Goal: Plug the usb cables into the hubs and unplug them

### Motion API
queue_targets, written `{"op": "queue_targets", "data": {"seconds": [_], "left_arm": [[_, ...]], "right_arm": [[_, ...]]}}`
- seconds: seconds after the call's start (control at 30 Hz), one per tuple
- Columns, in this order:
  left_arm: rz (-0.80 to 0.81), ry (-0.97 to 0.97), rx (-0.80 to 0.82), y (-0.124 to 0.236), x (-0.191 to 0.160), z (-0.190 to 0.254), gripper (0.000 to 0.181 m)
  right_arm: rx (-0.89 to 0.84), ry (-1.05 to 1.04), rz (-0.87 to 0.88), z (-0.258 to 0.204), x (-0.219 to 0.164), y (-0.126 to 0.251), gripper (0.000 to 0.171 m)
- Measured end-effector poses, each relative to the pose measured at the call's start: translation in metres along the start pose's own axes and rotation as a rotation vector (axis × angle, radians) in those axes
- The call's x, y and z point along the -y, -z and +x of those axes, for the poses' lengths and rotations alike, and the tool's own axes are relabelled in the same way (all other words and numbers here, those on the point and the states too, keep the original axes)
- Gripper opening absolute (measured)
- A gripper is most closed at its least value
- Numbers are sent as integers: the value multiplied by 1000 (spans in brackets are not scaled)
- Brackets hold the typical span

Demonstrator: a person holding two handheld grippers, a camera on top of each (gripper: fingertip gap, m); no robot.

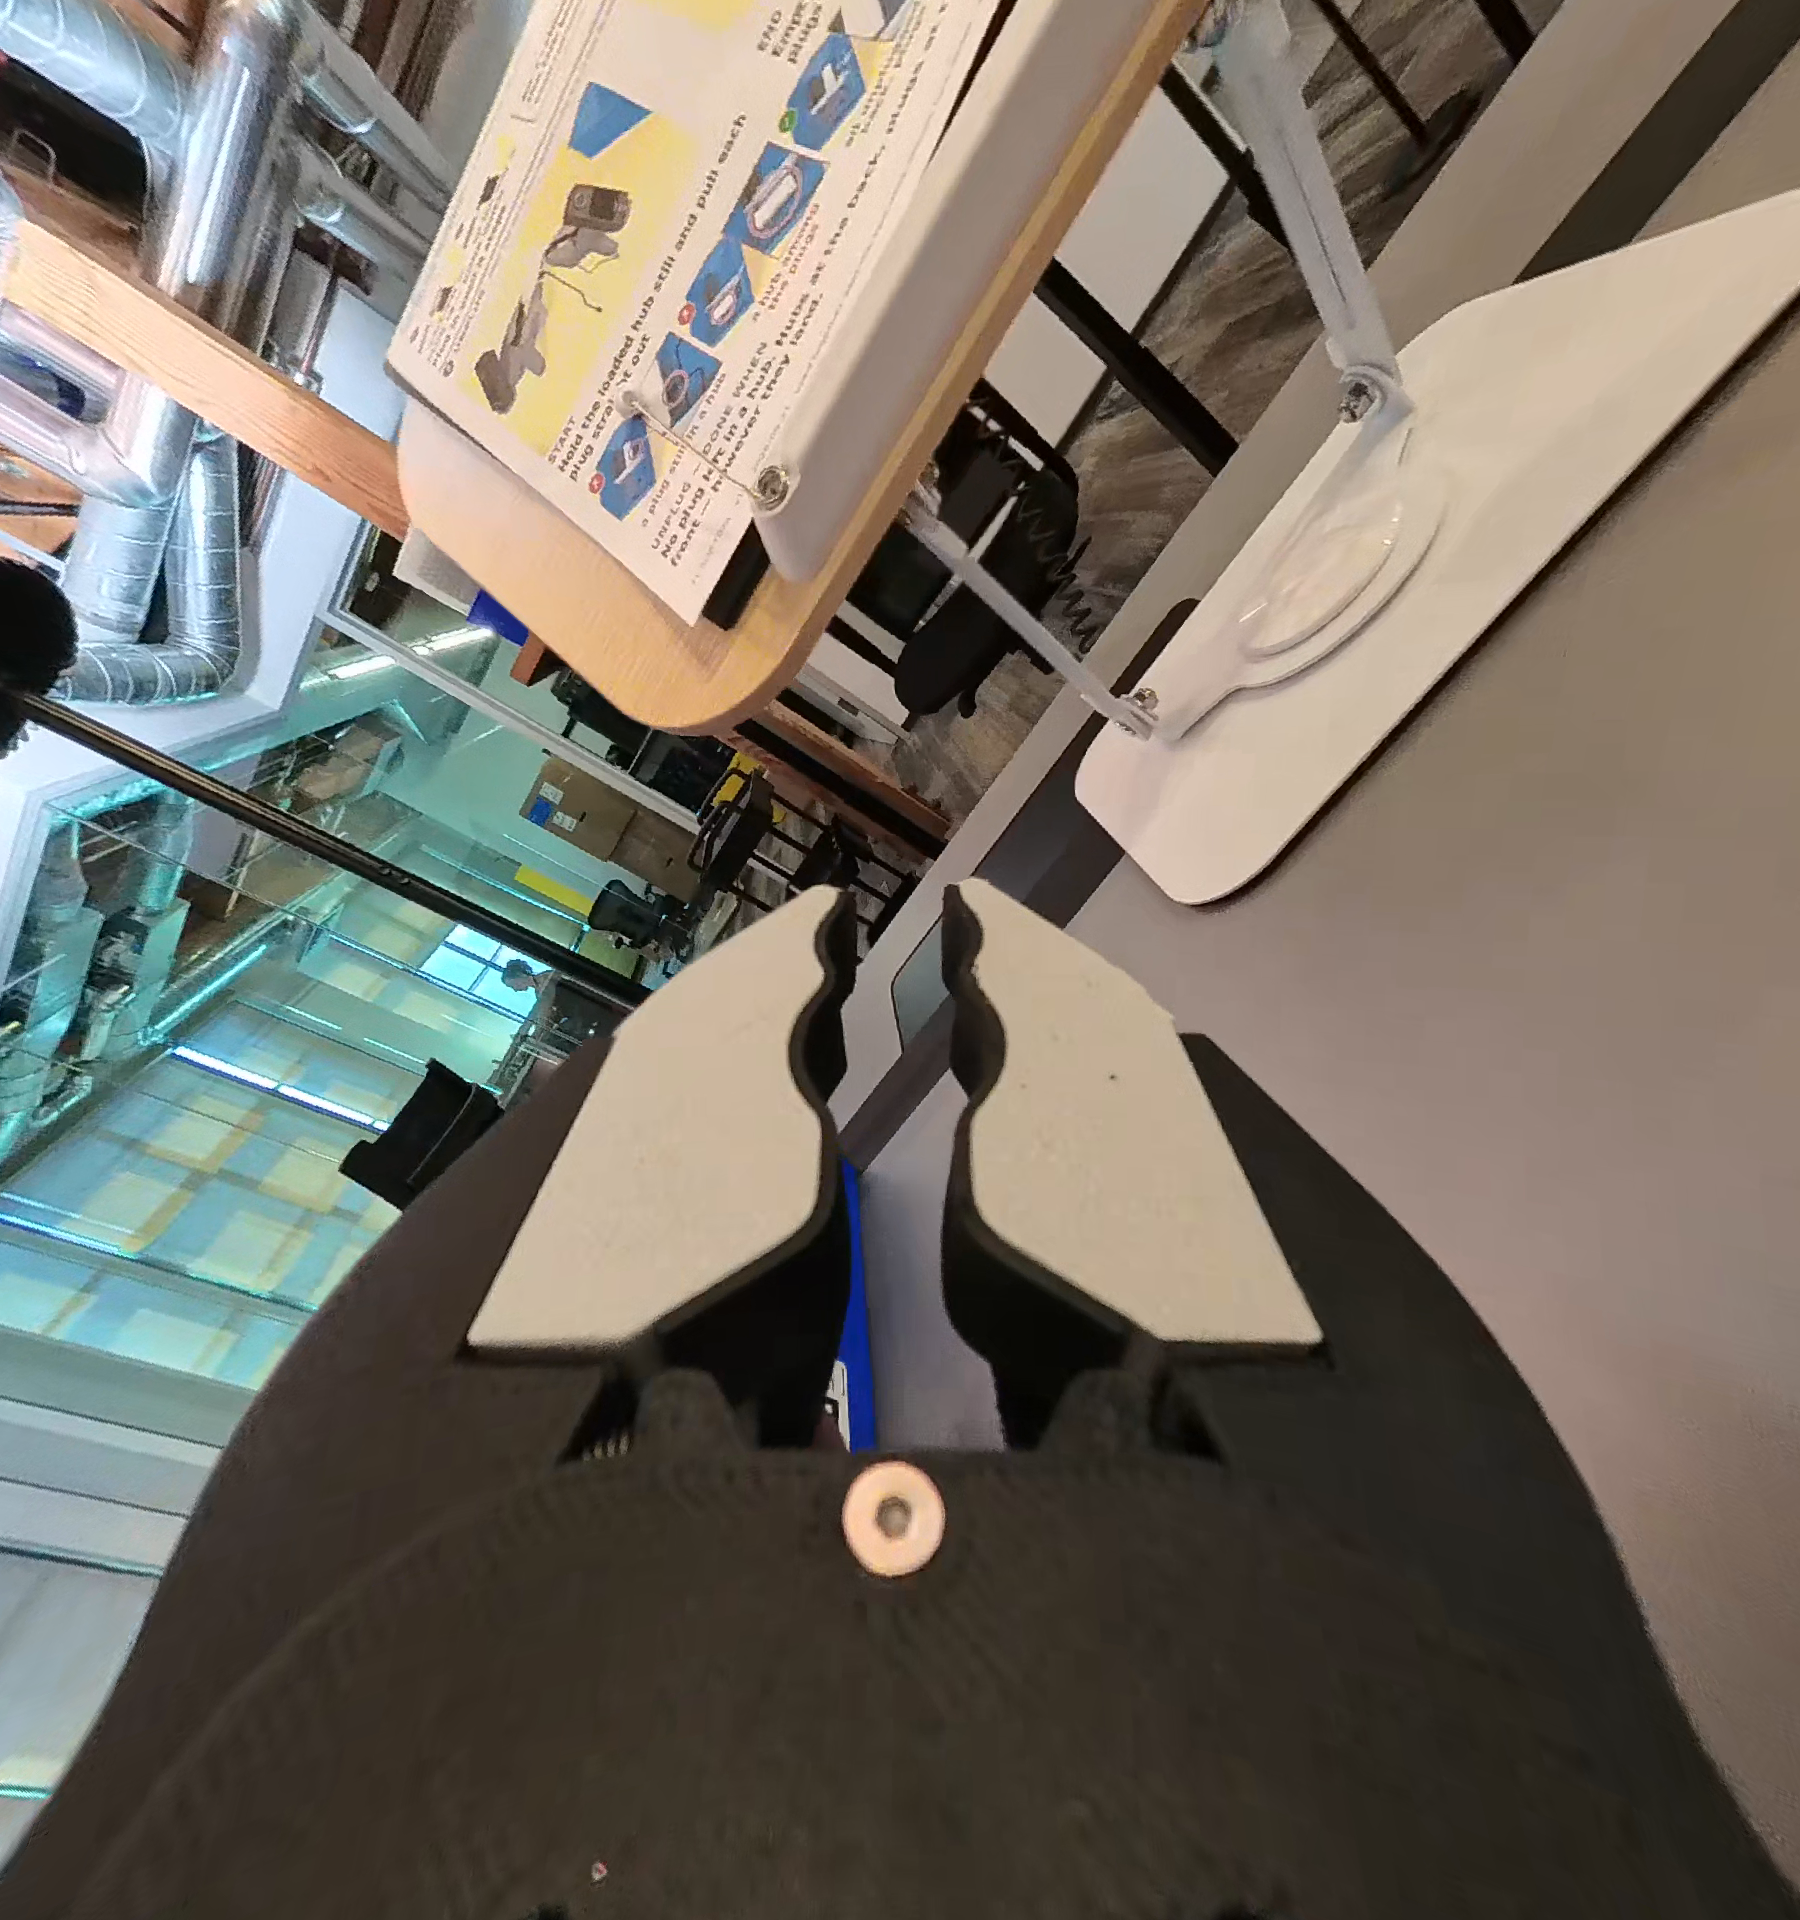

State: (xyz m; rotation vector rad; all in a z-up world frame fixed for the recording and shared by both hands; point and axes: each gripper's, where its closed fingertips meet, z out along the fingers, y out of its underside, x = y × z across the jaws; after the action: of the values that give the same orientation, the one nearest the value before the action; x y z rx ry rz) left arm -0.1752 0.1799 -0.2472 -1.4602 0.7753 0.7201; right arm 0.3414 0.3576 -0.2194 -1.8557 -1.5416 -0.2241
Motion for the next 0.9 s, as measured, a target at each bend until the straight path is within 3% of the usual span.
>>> {"op": "queue_targets", "data": {"seconds": [0.37, 0.9], "left_arm": [[-14, -15, -21, -4, -5, 11, 16], [-26, -16, -49, -8, -10, 19, 18]], "right_arm": [[187, 146, -158, -21, -55, -54, 44], [417, -241, -96, -33, -73, -77, 45]]}}
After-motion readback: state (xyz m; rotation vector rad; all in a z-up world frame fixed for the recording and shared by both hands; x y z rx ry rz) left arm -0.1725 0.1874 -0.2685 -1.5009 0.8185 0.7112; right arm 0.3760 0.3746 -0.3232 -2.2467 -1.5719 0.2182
